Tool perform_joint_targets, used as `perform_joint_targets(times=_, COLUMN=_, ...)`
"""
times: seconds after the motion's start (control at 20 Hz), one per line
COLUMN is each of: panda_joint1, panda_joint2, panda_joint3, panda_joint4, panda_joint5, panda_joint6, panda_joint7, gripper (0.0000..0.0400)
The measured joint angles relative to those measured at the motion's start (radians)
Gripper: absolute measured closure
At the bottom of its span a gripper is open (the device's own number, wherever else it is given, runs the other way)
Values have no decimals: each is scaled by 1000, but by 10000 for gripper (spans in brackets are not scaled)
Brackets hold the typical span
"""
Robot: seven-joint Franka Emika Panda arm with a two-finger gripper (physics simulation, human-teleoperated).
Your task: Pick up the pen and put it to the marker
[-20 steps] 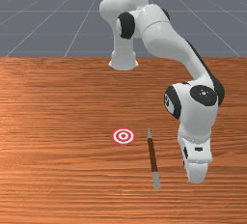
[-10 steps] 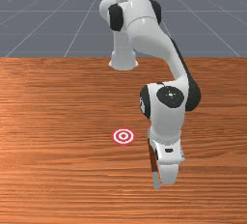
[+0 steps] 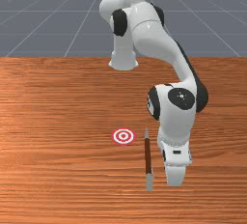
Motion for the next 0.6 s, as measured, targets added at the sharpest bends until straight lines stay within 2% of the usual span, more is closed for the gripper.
perform_joint_targets(times=0.15, panda_joint1=-9, panda_joint2=31, panda_joint3=14, panda_joint4=50, panda_joint5=12, panda_joint6=9, panda_joint7=-19, gripper=393)
perform_joint_targets(times=0.2, panda_joint1=-8, panda_joint2=55, panda_joint3=12, panda_joint4=92, panda_joint5=11, panda_joint6=12, panda_joint7=-22, gripper=319)
perform_joint_targets(times=0.3, panda_joint1=-9, panda_joint2=84, panda_joint3=10, panda_joint4=139, panda_joint5=9, panda_joint6=49, panda_joint7=-34, gripper=224)
perform_joint_targets(times=0.35, panda_joint1=-10, panda_joint2=92, panda_joint3=3, panda_joint4=159, panda_joint5=4, panda_joint6=32, panda_joint7=-38, gripper=304)
perform_joint_targets(times=0.4, panda_joint1=-23, panda_joint2=25, panda_joint3=5, panda_joint4=12, panda_joint5=4, panda_joint6=168, panda_joint7=-48, gripper=342)
perform_joint_targets(times=0.5, panda_joint1=-45, panda_joint2=-10, panda_joint3=4, panda_joint4=-59, panda_joint5=4, panda_joint6=225, panda_joint7=-68, gripper=378)
perform_joint_targets(times=0.6, panda_joint1=-62, panda_joint2=-25, panda_joint3=4, panda_joint4=-84, panda_joint5=6, panda_joint6=236, panda_joint7=-81, gripper=392)
